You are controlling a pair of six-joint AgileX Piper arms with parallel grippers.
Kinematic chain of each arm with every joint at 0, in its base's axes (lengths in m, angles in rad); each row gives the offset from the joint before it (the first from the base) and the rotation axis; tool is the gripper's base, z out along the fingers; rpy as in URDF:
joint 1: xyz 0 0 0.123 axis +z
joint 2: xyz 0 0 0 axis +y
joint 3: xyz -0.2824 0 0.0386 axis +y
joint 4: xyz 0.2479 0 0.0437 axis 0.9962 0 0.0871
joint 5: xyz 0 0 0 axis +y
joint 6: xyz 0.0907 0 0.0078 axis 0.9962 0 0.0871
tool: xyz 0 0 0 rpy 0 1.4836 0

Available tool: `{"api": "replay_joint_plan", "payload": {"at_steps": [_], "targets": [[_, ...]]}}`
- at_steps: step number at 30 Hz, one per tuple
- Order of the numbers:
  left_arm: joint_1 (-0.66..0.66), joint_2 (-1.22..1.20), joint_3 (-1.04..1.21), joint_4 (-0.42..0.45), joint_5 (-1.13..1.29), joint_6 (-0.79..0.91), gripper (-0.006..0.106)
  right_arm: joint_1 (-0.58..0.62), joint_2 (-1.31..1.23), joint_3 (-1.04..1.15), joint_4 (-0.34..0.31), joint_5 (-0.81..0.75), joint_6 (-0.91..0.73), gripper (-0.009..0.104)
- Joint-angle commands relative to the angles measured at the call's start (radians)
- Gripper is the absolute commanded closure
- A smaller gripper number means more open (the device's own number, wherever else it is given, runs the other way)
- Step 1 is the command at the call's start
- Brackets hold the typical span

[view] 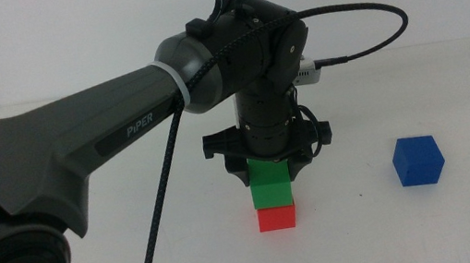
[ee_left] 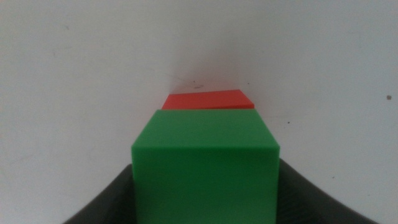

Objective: Stack red cubes first, then green, then blue cubes in a specific spot.

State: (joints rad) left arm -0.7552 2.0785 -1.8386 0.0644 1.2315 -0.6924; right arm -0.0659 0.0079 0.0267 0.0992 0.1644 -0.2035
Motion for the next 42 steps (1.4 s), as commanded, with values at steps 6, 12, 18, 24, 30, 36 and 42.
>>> {"api": "replay_joint_plan", "payload": {"at_steps": [6,12,18,24,30,36,42], "targets": [[-0.003,-0.058,-0.032,-0.015,0.035,-0.015,0.088,-0.007,0.014,-0.010,-0.009,-0.078,-0.011,0.020],[-0.003,-0.038,-0.032,-0.034,0.041,-0.003,0.088,-0.007,0.014,-0.010,-0.009,-0.078,-0.011,0.020],[-0.003,-0.037,-0.032,-0.038,0.038,0.005,0.069,-0.007,0.014,-0.010,-0.009,-0.078,-0.011,0.020],[-0.001,-0.039,-0.032,-0.012,0.029,0.008,0.016,-0.007,0.014,-0.010,-0.009,-0.078,-0.011,0.020],[-0.001,-0.069,-0.038,-0.008,0.031,0.020,0.007,-0.007,0.014,-0.010,-0.009,-0.078,-0.011,0.020],[-0.001,-0.147,-0.047,-0.004,0.051,0.020,0.007,-0.007,0.014,-0.010,-0.009,-0.078,-0.011,0.020],[-0.001,-0.303,-0.099,0.045,0.083,0.034,0.007,-0.007,0.014,-0.010,-0.009,-0.078,-0.011,0.020]]}}
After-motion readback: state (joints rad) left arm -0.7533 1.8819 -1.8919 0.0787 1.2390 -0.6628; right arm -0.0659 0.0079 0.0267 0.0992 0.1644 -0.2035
